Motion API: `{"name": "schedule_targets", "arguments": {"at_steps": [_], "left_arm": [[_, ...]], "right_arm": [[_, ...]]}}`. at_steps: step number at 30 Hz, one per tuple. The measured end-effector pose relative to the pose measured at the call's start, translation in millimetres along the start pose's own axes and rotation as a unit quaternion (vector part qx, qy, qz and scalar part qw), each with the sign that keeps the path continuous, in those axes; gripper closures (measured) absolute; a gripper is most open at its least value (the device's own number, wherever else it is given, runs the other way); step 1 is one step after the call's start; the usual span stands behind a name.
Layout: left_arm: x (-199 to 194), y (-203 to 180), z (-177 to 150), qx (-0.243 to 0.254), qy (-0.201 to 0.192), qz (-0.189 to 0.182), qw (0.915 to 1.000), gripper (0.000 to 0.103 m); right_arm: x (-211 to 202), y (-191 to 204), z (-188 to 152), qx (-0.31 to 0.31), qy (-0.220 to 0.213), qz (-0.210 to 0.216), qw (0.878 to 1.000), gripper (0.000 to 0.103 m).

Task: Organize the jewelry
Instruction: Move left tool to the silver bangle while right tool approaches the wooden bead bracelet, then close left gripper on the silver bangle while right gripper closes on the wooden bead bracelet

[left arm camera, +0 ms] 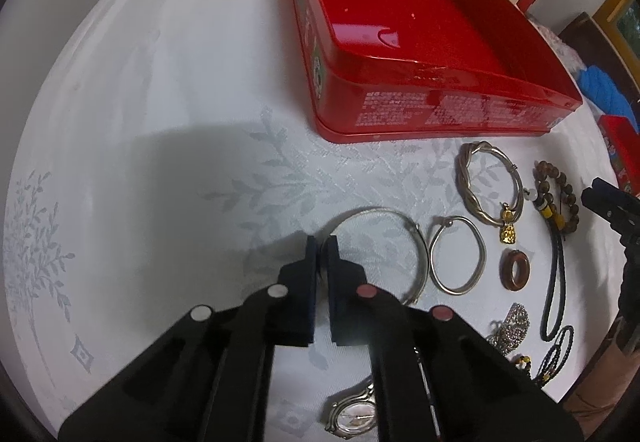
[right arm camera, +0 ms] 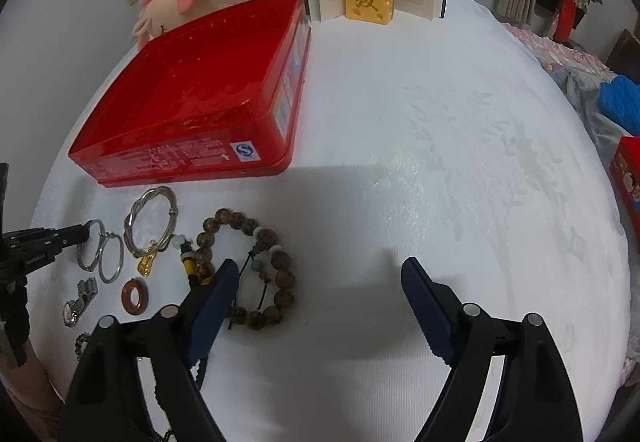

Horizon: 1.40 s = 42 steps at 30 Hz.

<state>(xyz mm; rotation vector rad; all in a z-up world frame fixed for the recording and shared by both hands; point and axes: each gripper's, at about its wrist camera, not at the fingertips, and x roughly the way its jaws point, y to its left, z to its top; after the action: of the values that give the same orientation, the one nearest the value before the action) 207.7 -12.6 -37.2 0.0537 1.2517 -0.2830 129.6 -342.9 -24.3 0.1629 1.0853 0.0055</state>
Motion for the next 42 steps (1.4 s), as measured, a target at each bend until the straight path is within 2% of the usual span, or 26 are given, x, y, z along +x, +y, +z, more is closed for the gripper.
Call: {"name": "schedule_targets", "arguments": {"at_steps": [5,8,12,17,18,20,24,25,28,29,35,42], "left_arm": [[2,7,-13,-0.012,-0.018,-0.003,0.9998,0.102],[-6,16,-16,-0.018,-0.026,-0.007,0.9995,0.102],[-15,22,-17,-0.016,-0.03,-0.008,0.9994,0.102],[-11,12,-21,-0.01,-0.026,-0.01,0.9996,0.102],[-9,10,-20,-0.01,-0.026,-0.008,0.9996,0.102],[-8,9,-18,-0.01,-0.025,-0.006,0.9996,0.102],[-4,1,-14,-0.008,-0.023,-0.004,0.9997,0.102],[-4,2,-14,-0.008,-0.023,-0.004,0.9997,0.102],[-1,0,-12,-0.008,-0.02,-0.004,0.9997,0.102],[0,-1,-11,-0.009,-0.02,-0.003,0.9998,0.102],[0,-1,-12,-0.01,-0.023,0.001,0.9997,0.101],[-11,-7,-17,-0.007,-0.036,-0.002,0.9993,0.101]], "right_arm": [[3,-3,5,-0.007,0.001,-0.004,1.0,0.04],[8,0,6,-0.024,0.008,-0.004,1.0,0.045],[14,9,8,-0.041,0.015,0.003,0.999,0.048],[26,20,13,-0.061,0.026,-0.012,0.998,0.048],[27,21,13,-0.064,0.026,-0.013,0.998,0.049],[29,26,12,-0.074,0.024,-0.012,0.997,0.058],[27,32,10,-0.089,0.028,0.006,0.996,0.061],[27,33,10,-0.092,0.028,0.0,0.995,0.065],[29,38,8,-0.103,0.031,0.008,0.994,0.089],[30,38,7,-0.103,0.031,0.008,0.994,0.091],[22,34,4,-0.092,0.016,0.007,0.996,0.092],[-13,27,5,-0.086,-0.026,0.012,0.996,0.092]]}}
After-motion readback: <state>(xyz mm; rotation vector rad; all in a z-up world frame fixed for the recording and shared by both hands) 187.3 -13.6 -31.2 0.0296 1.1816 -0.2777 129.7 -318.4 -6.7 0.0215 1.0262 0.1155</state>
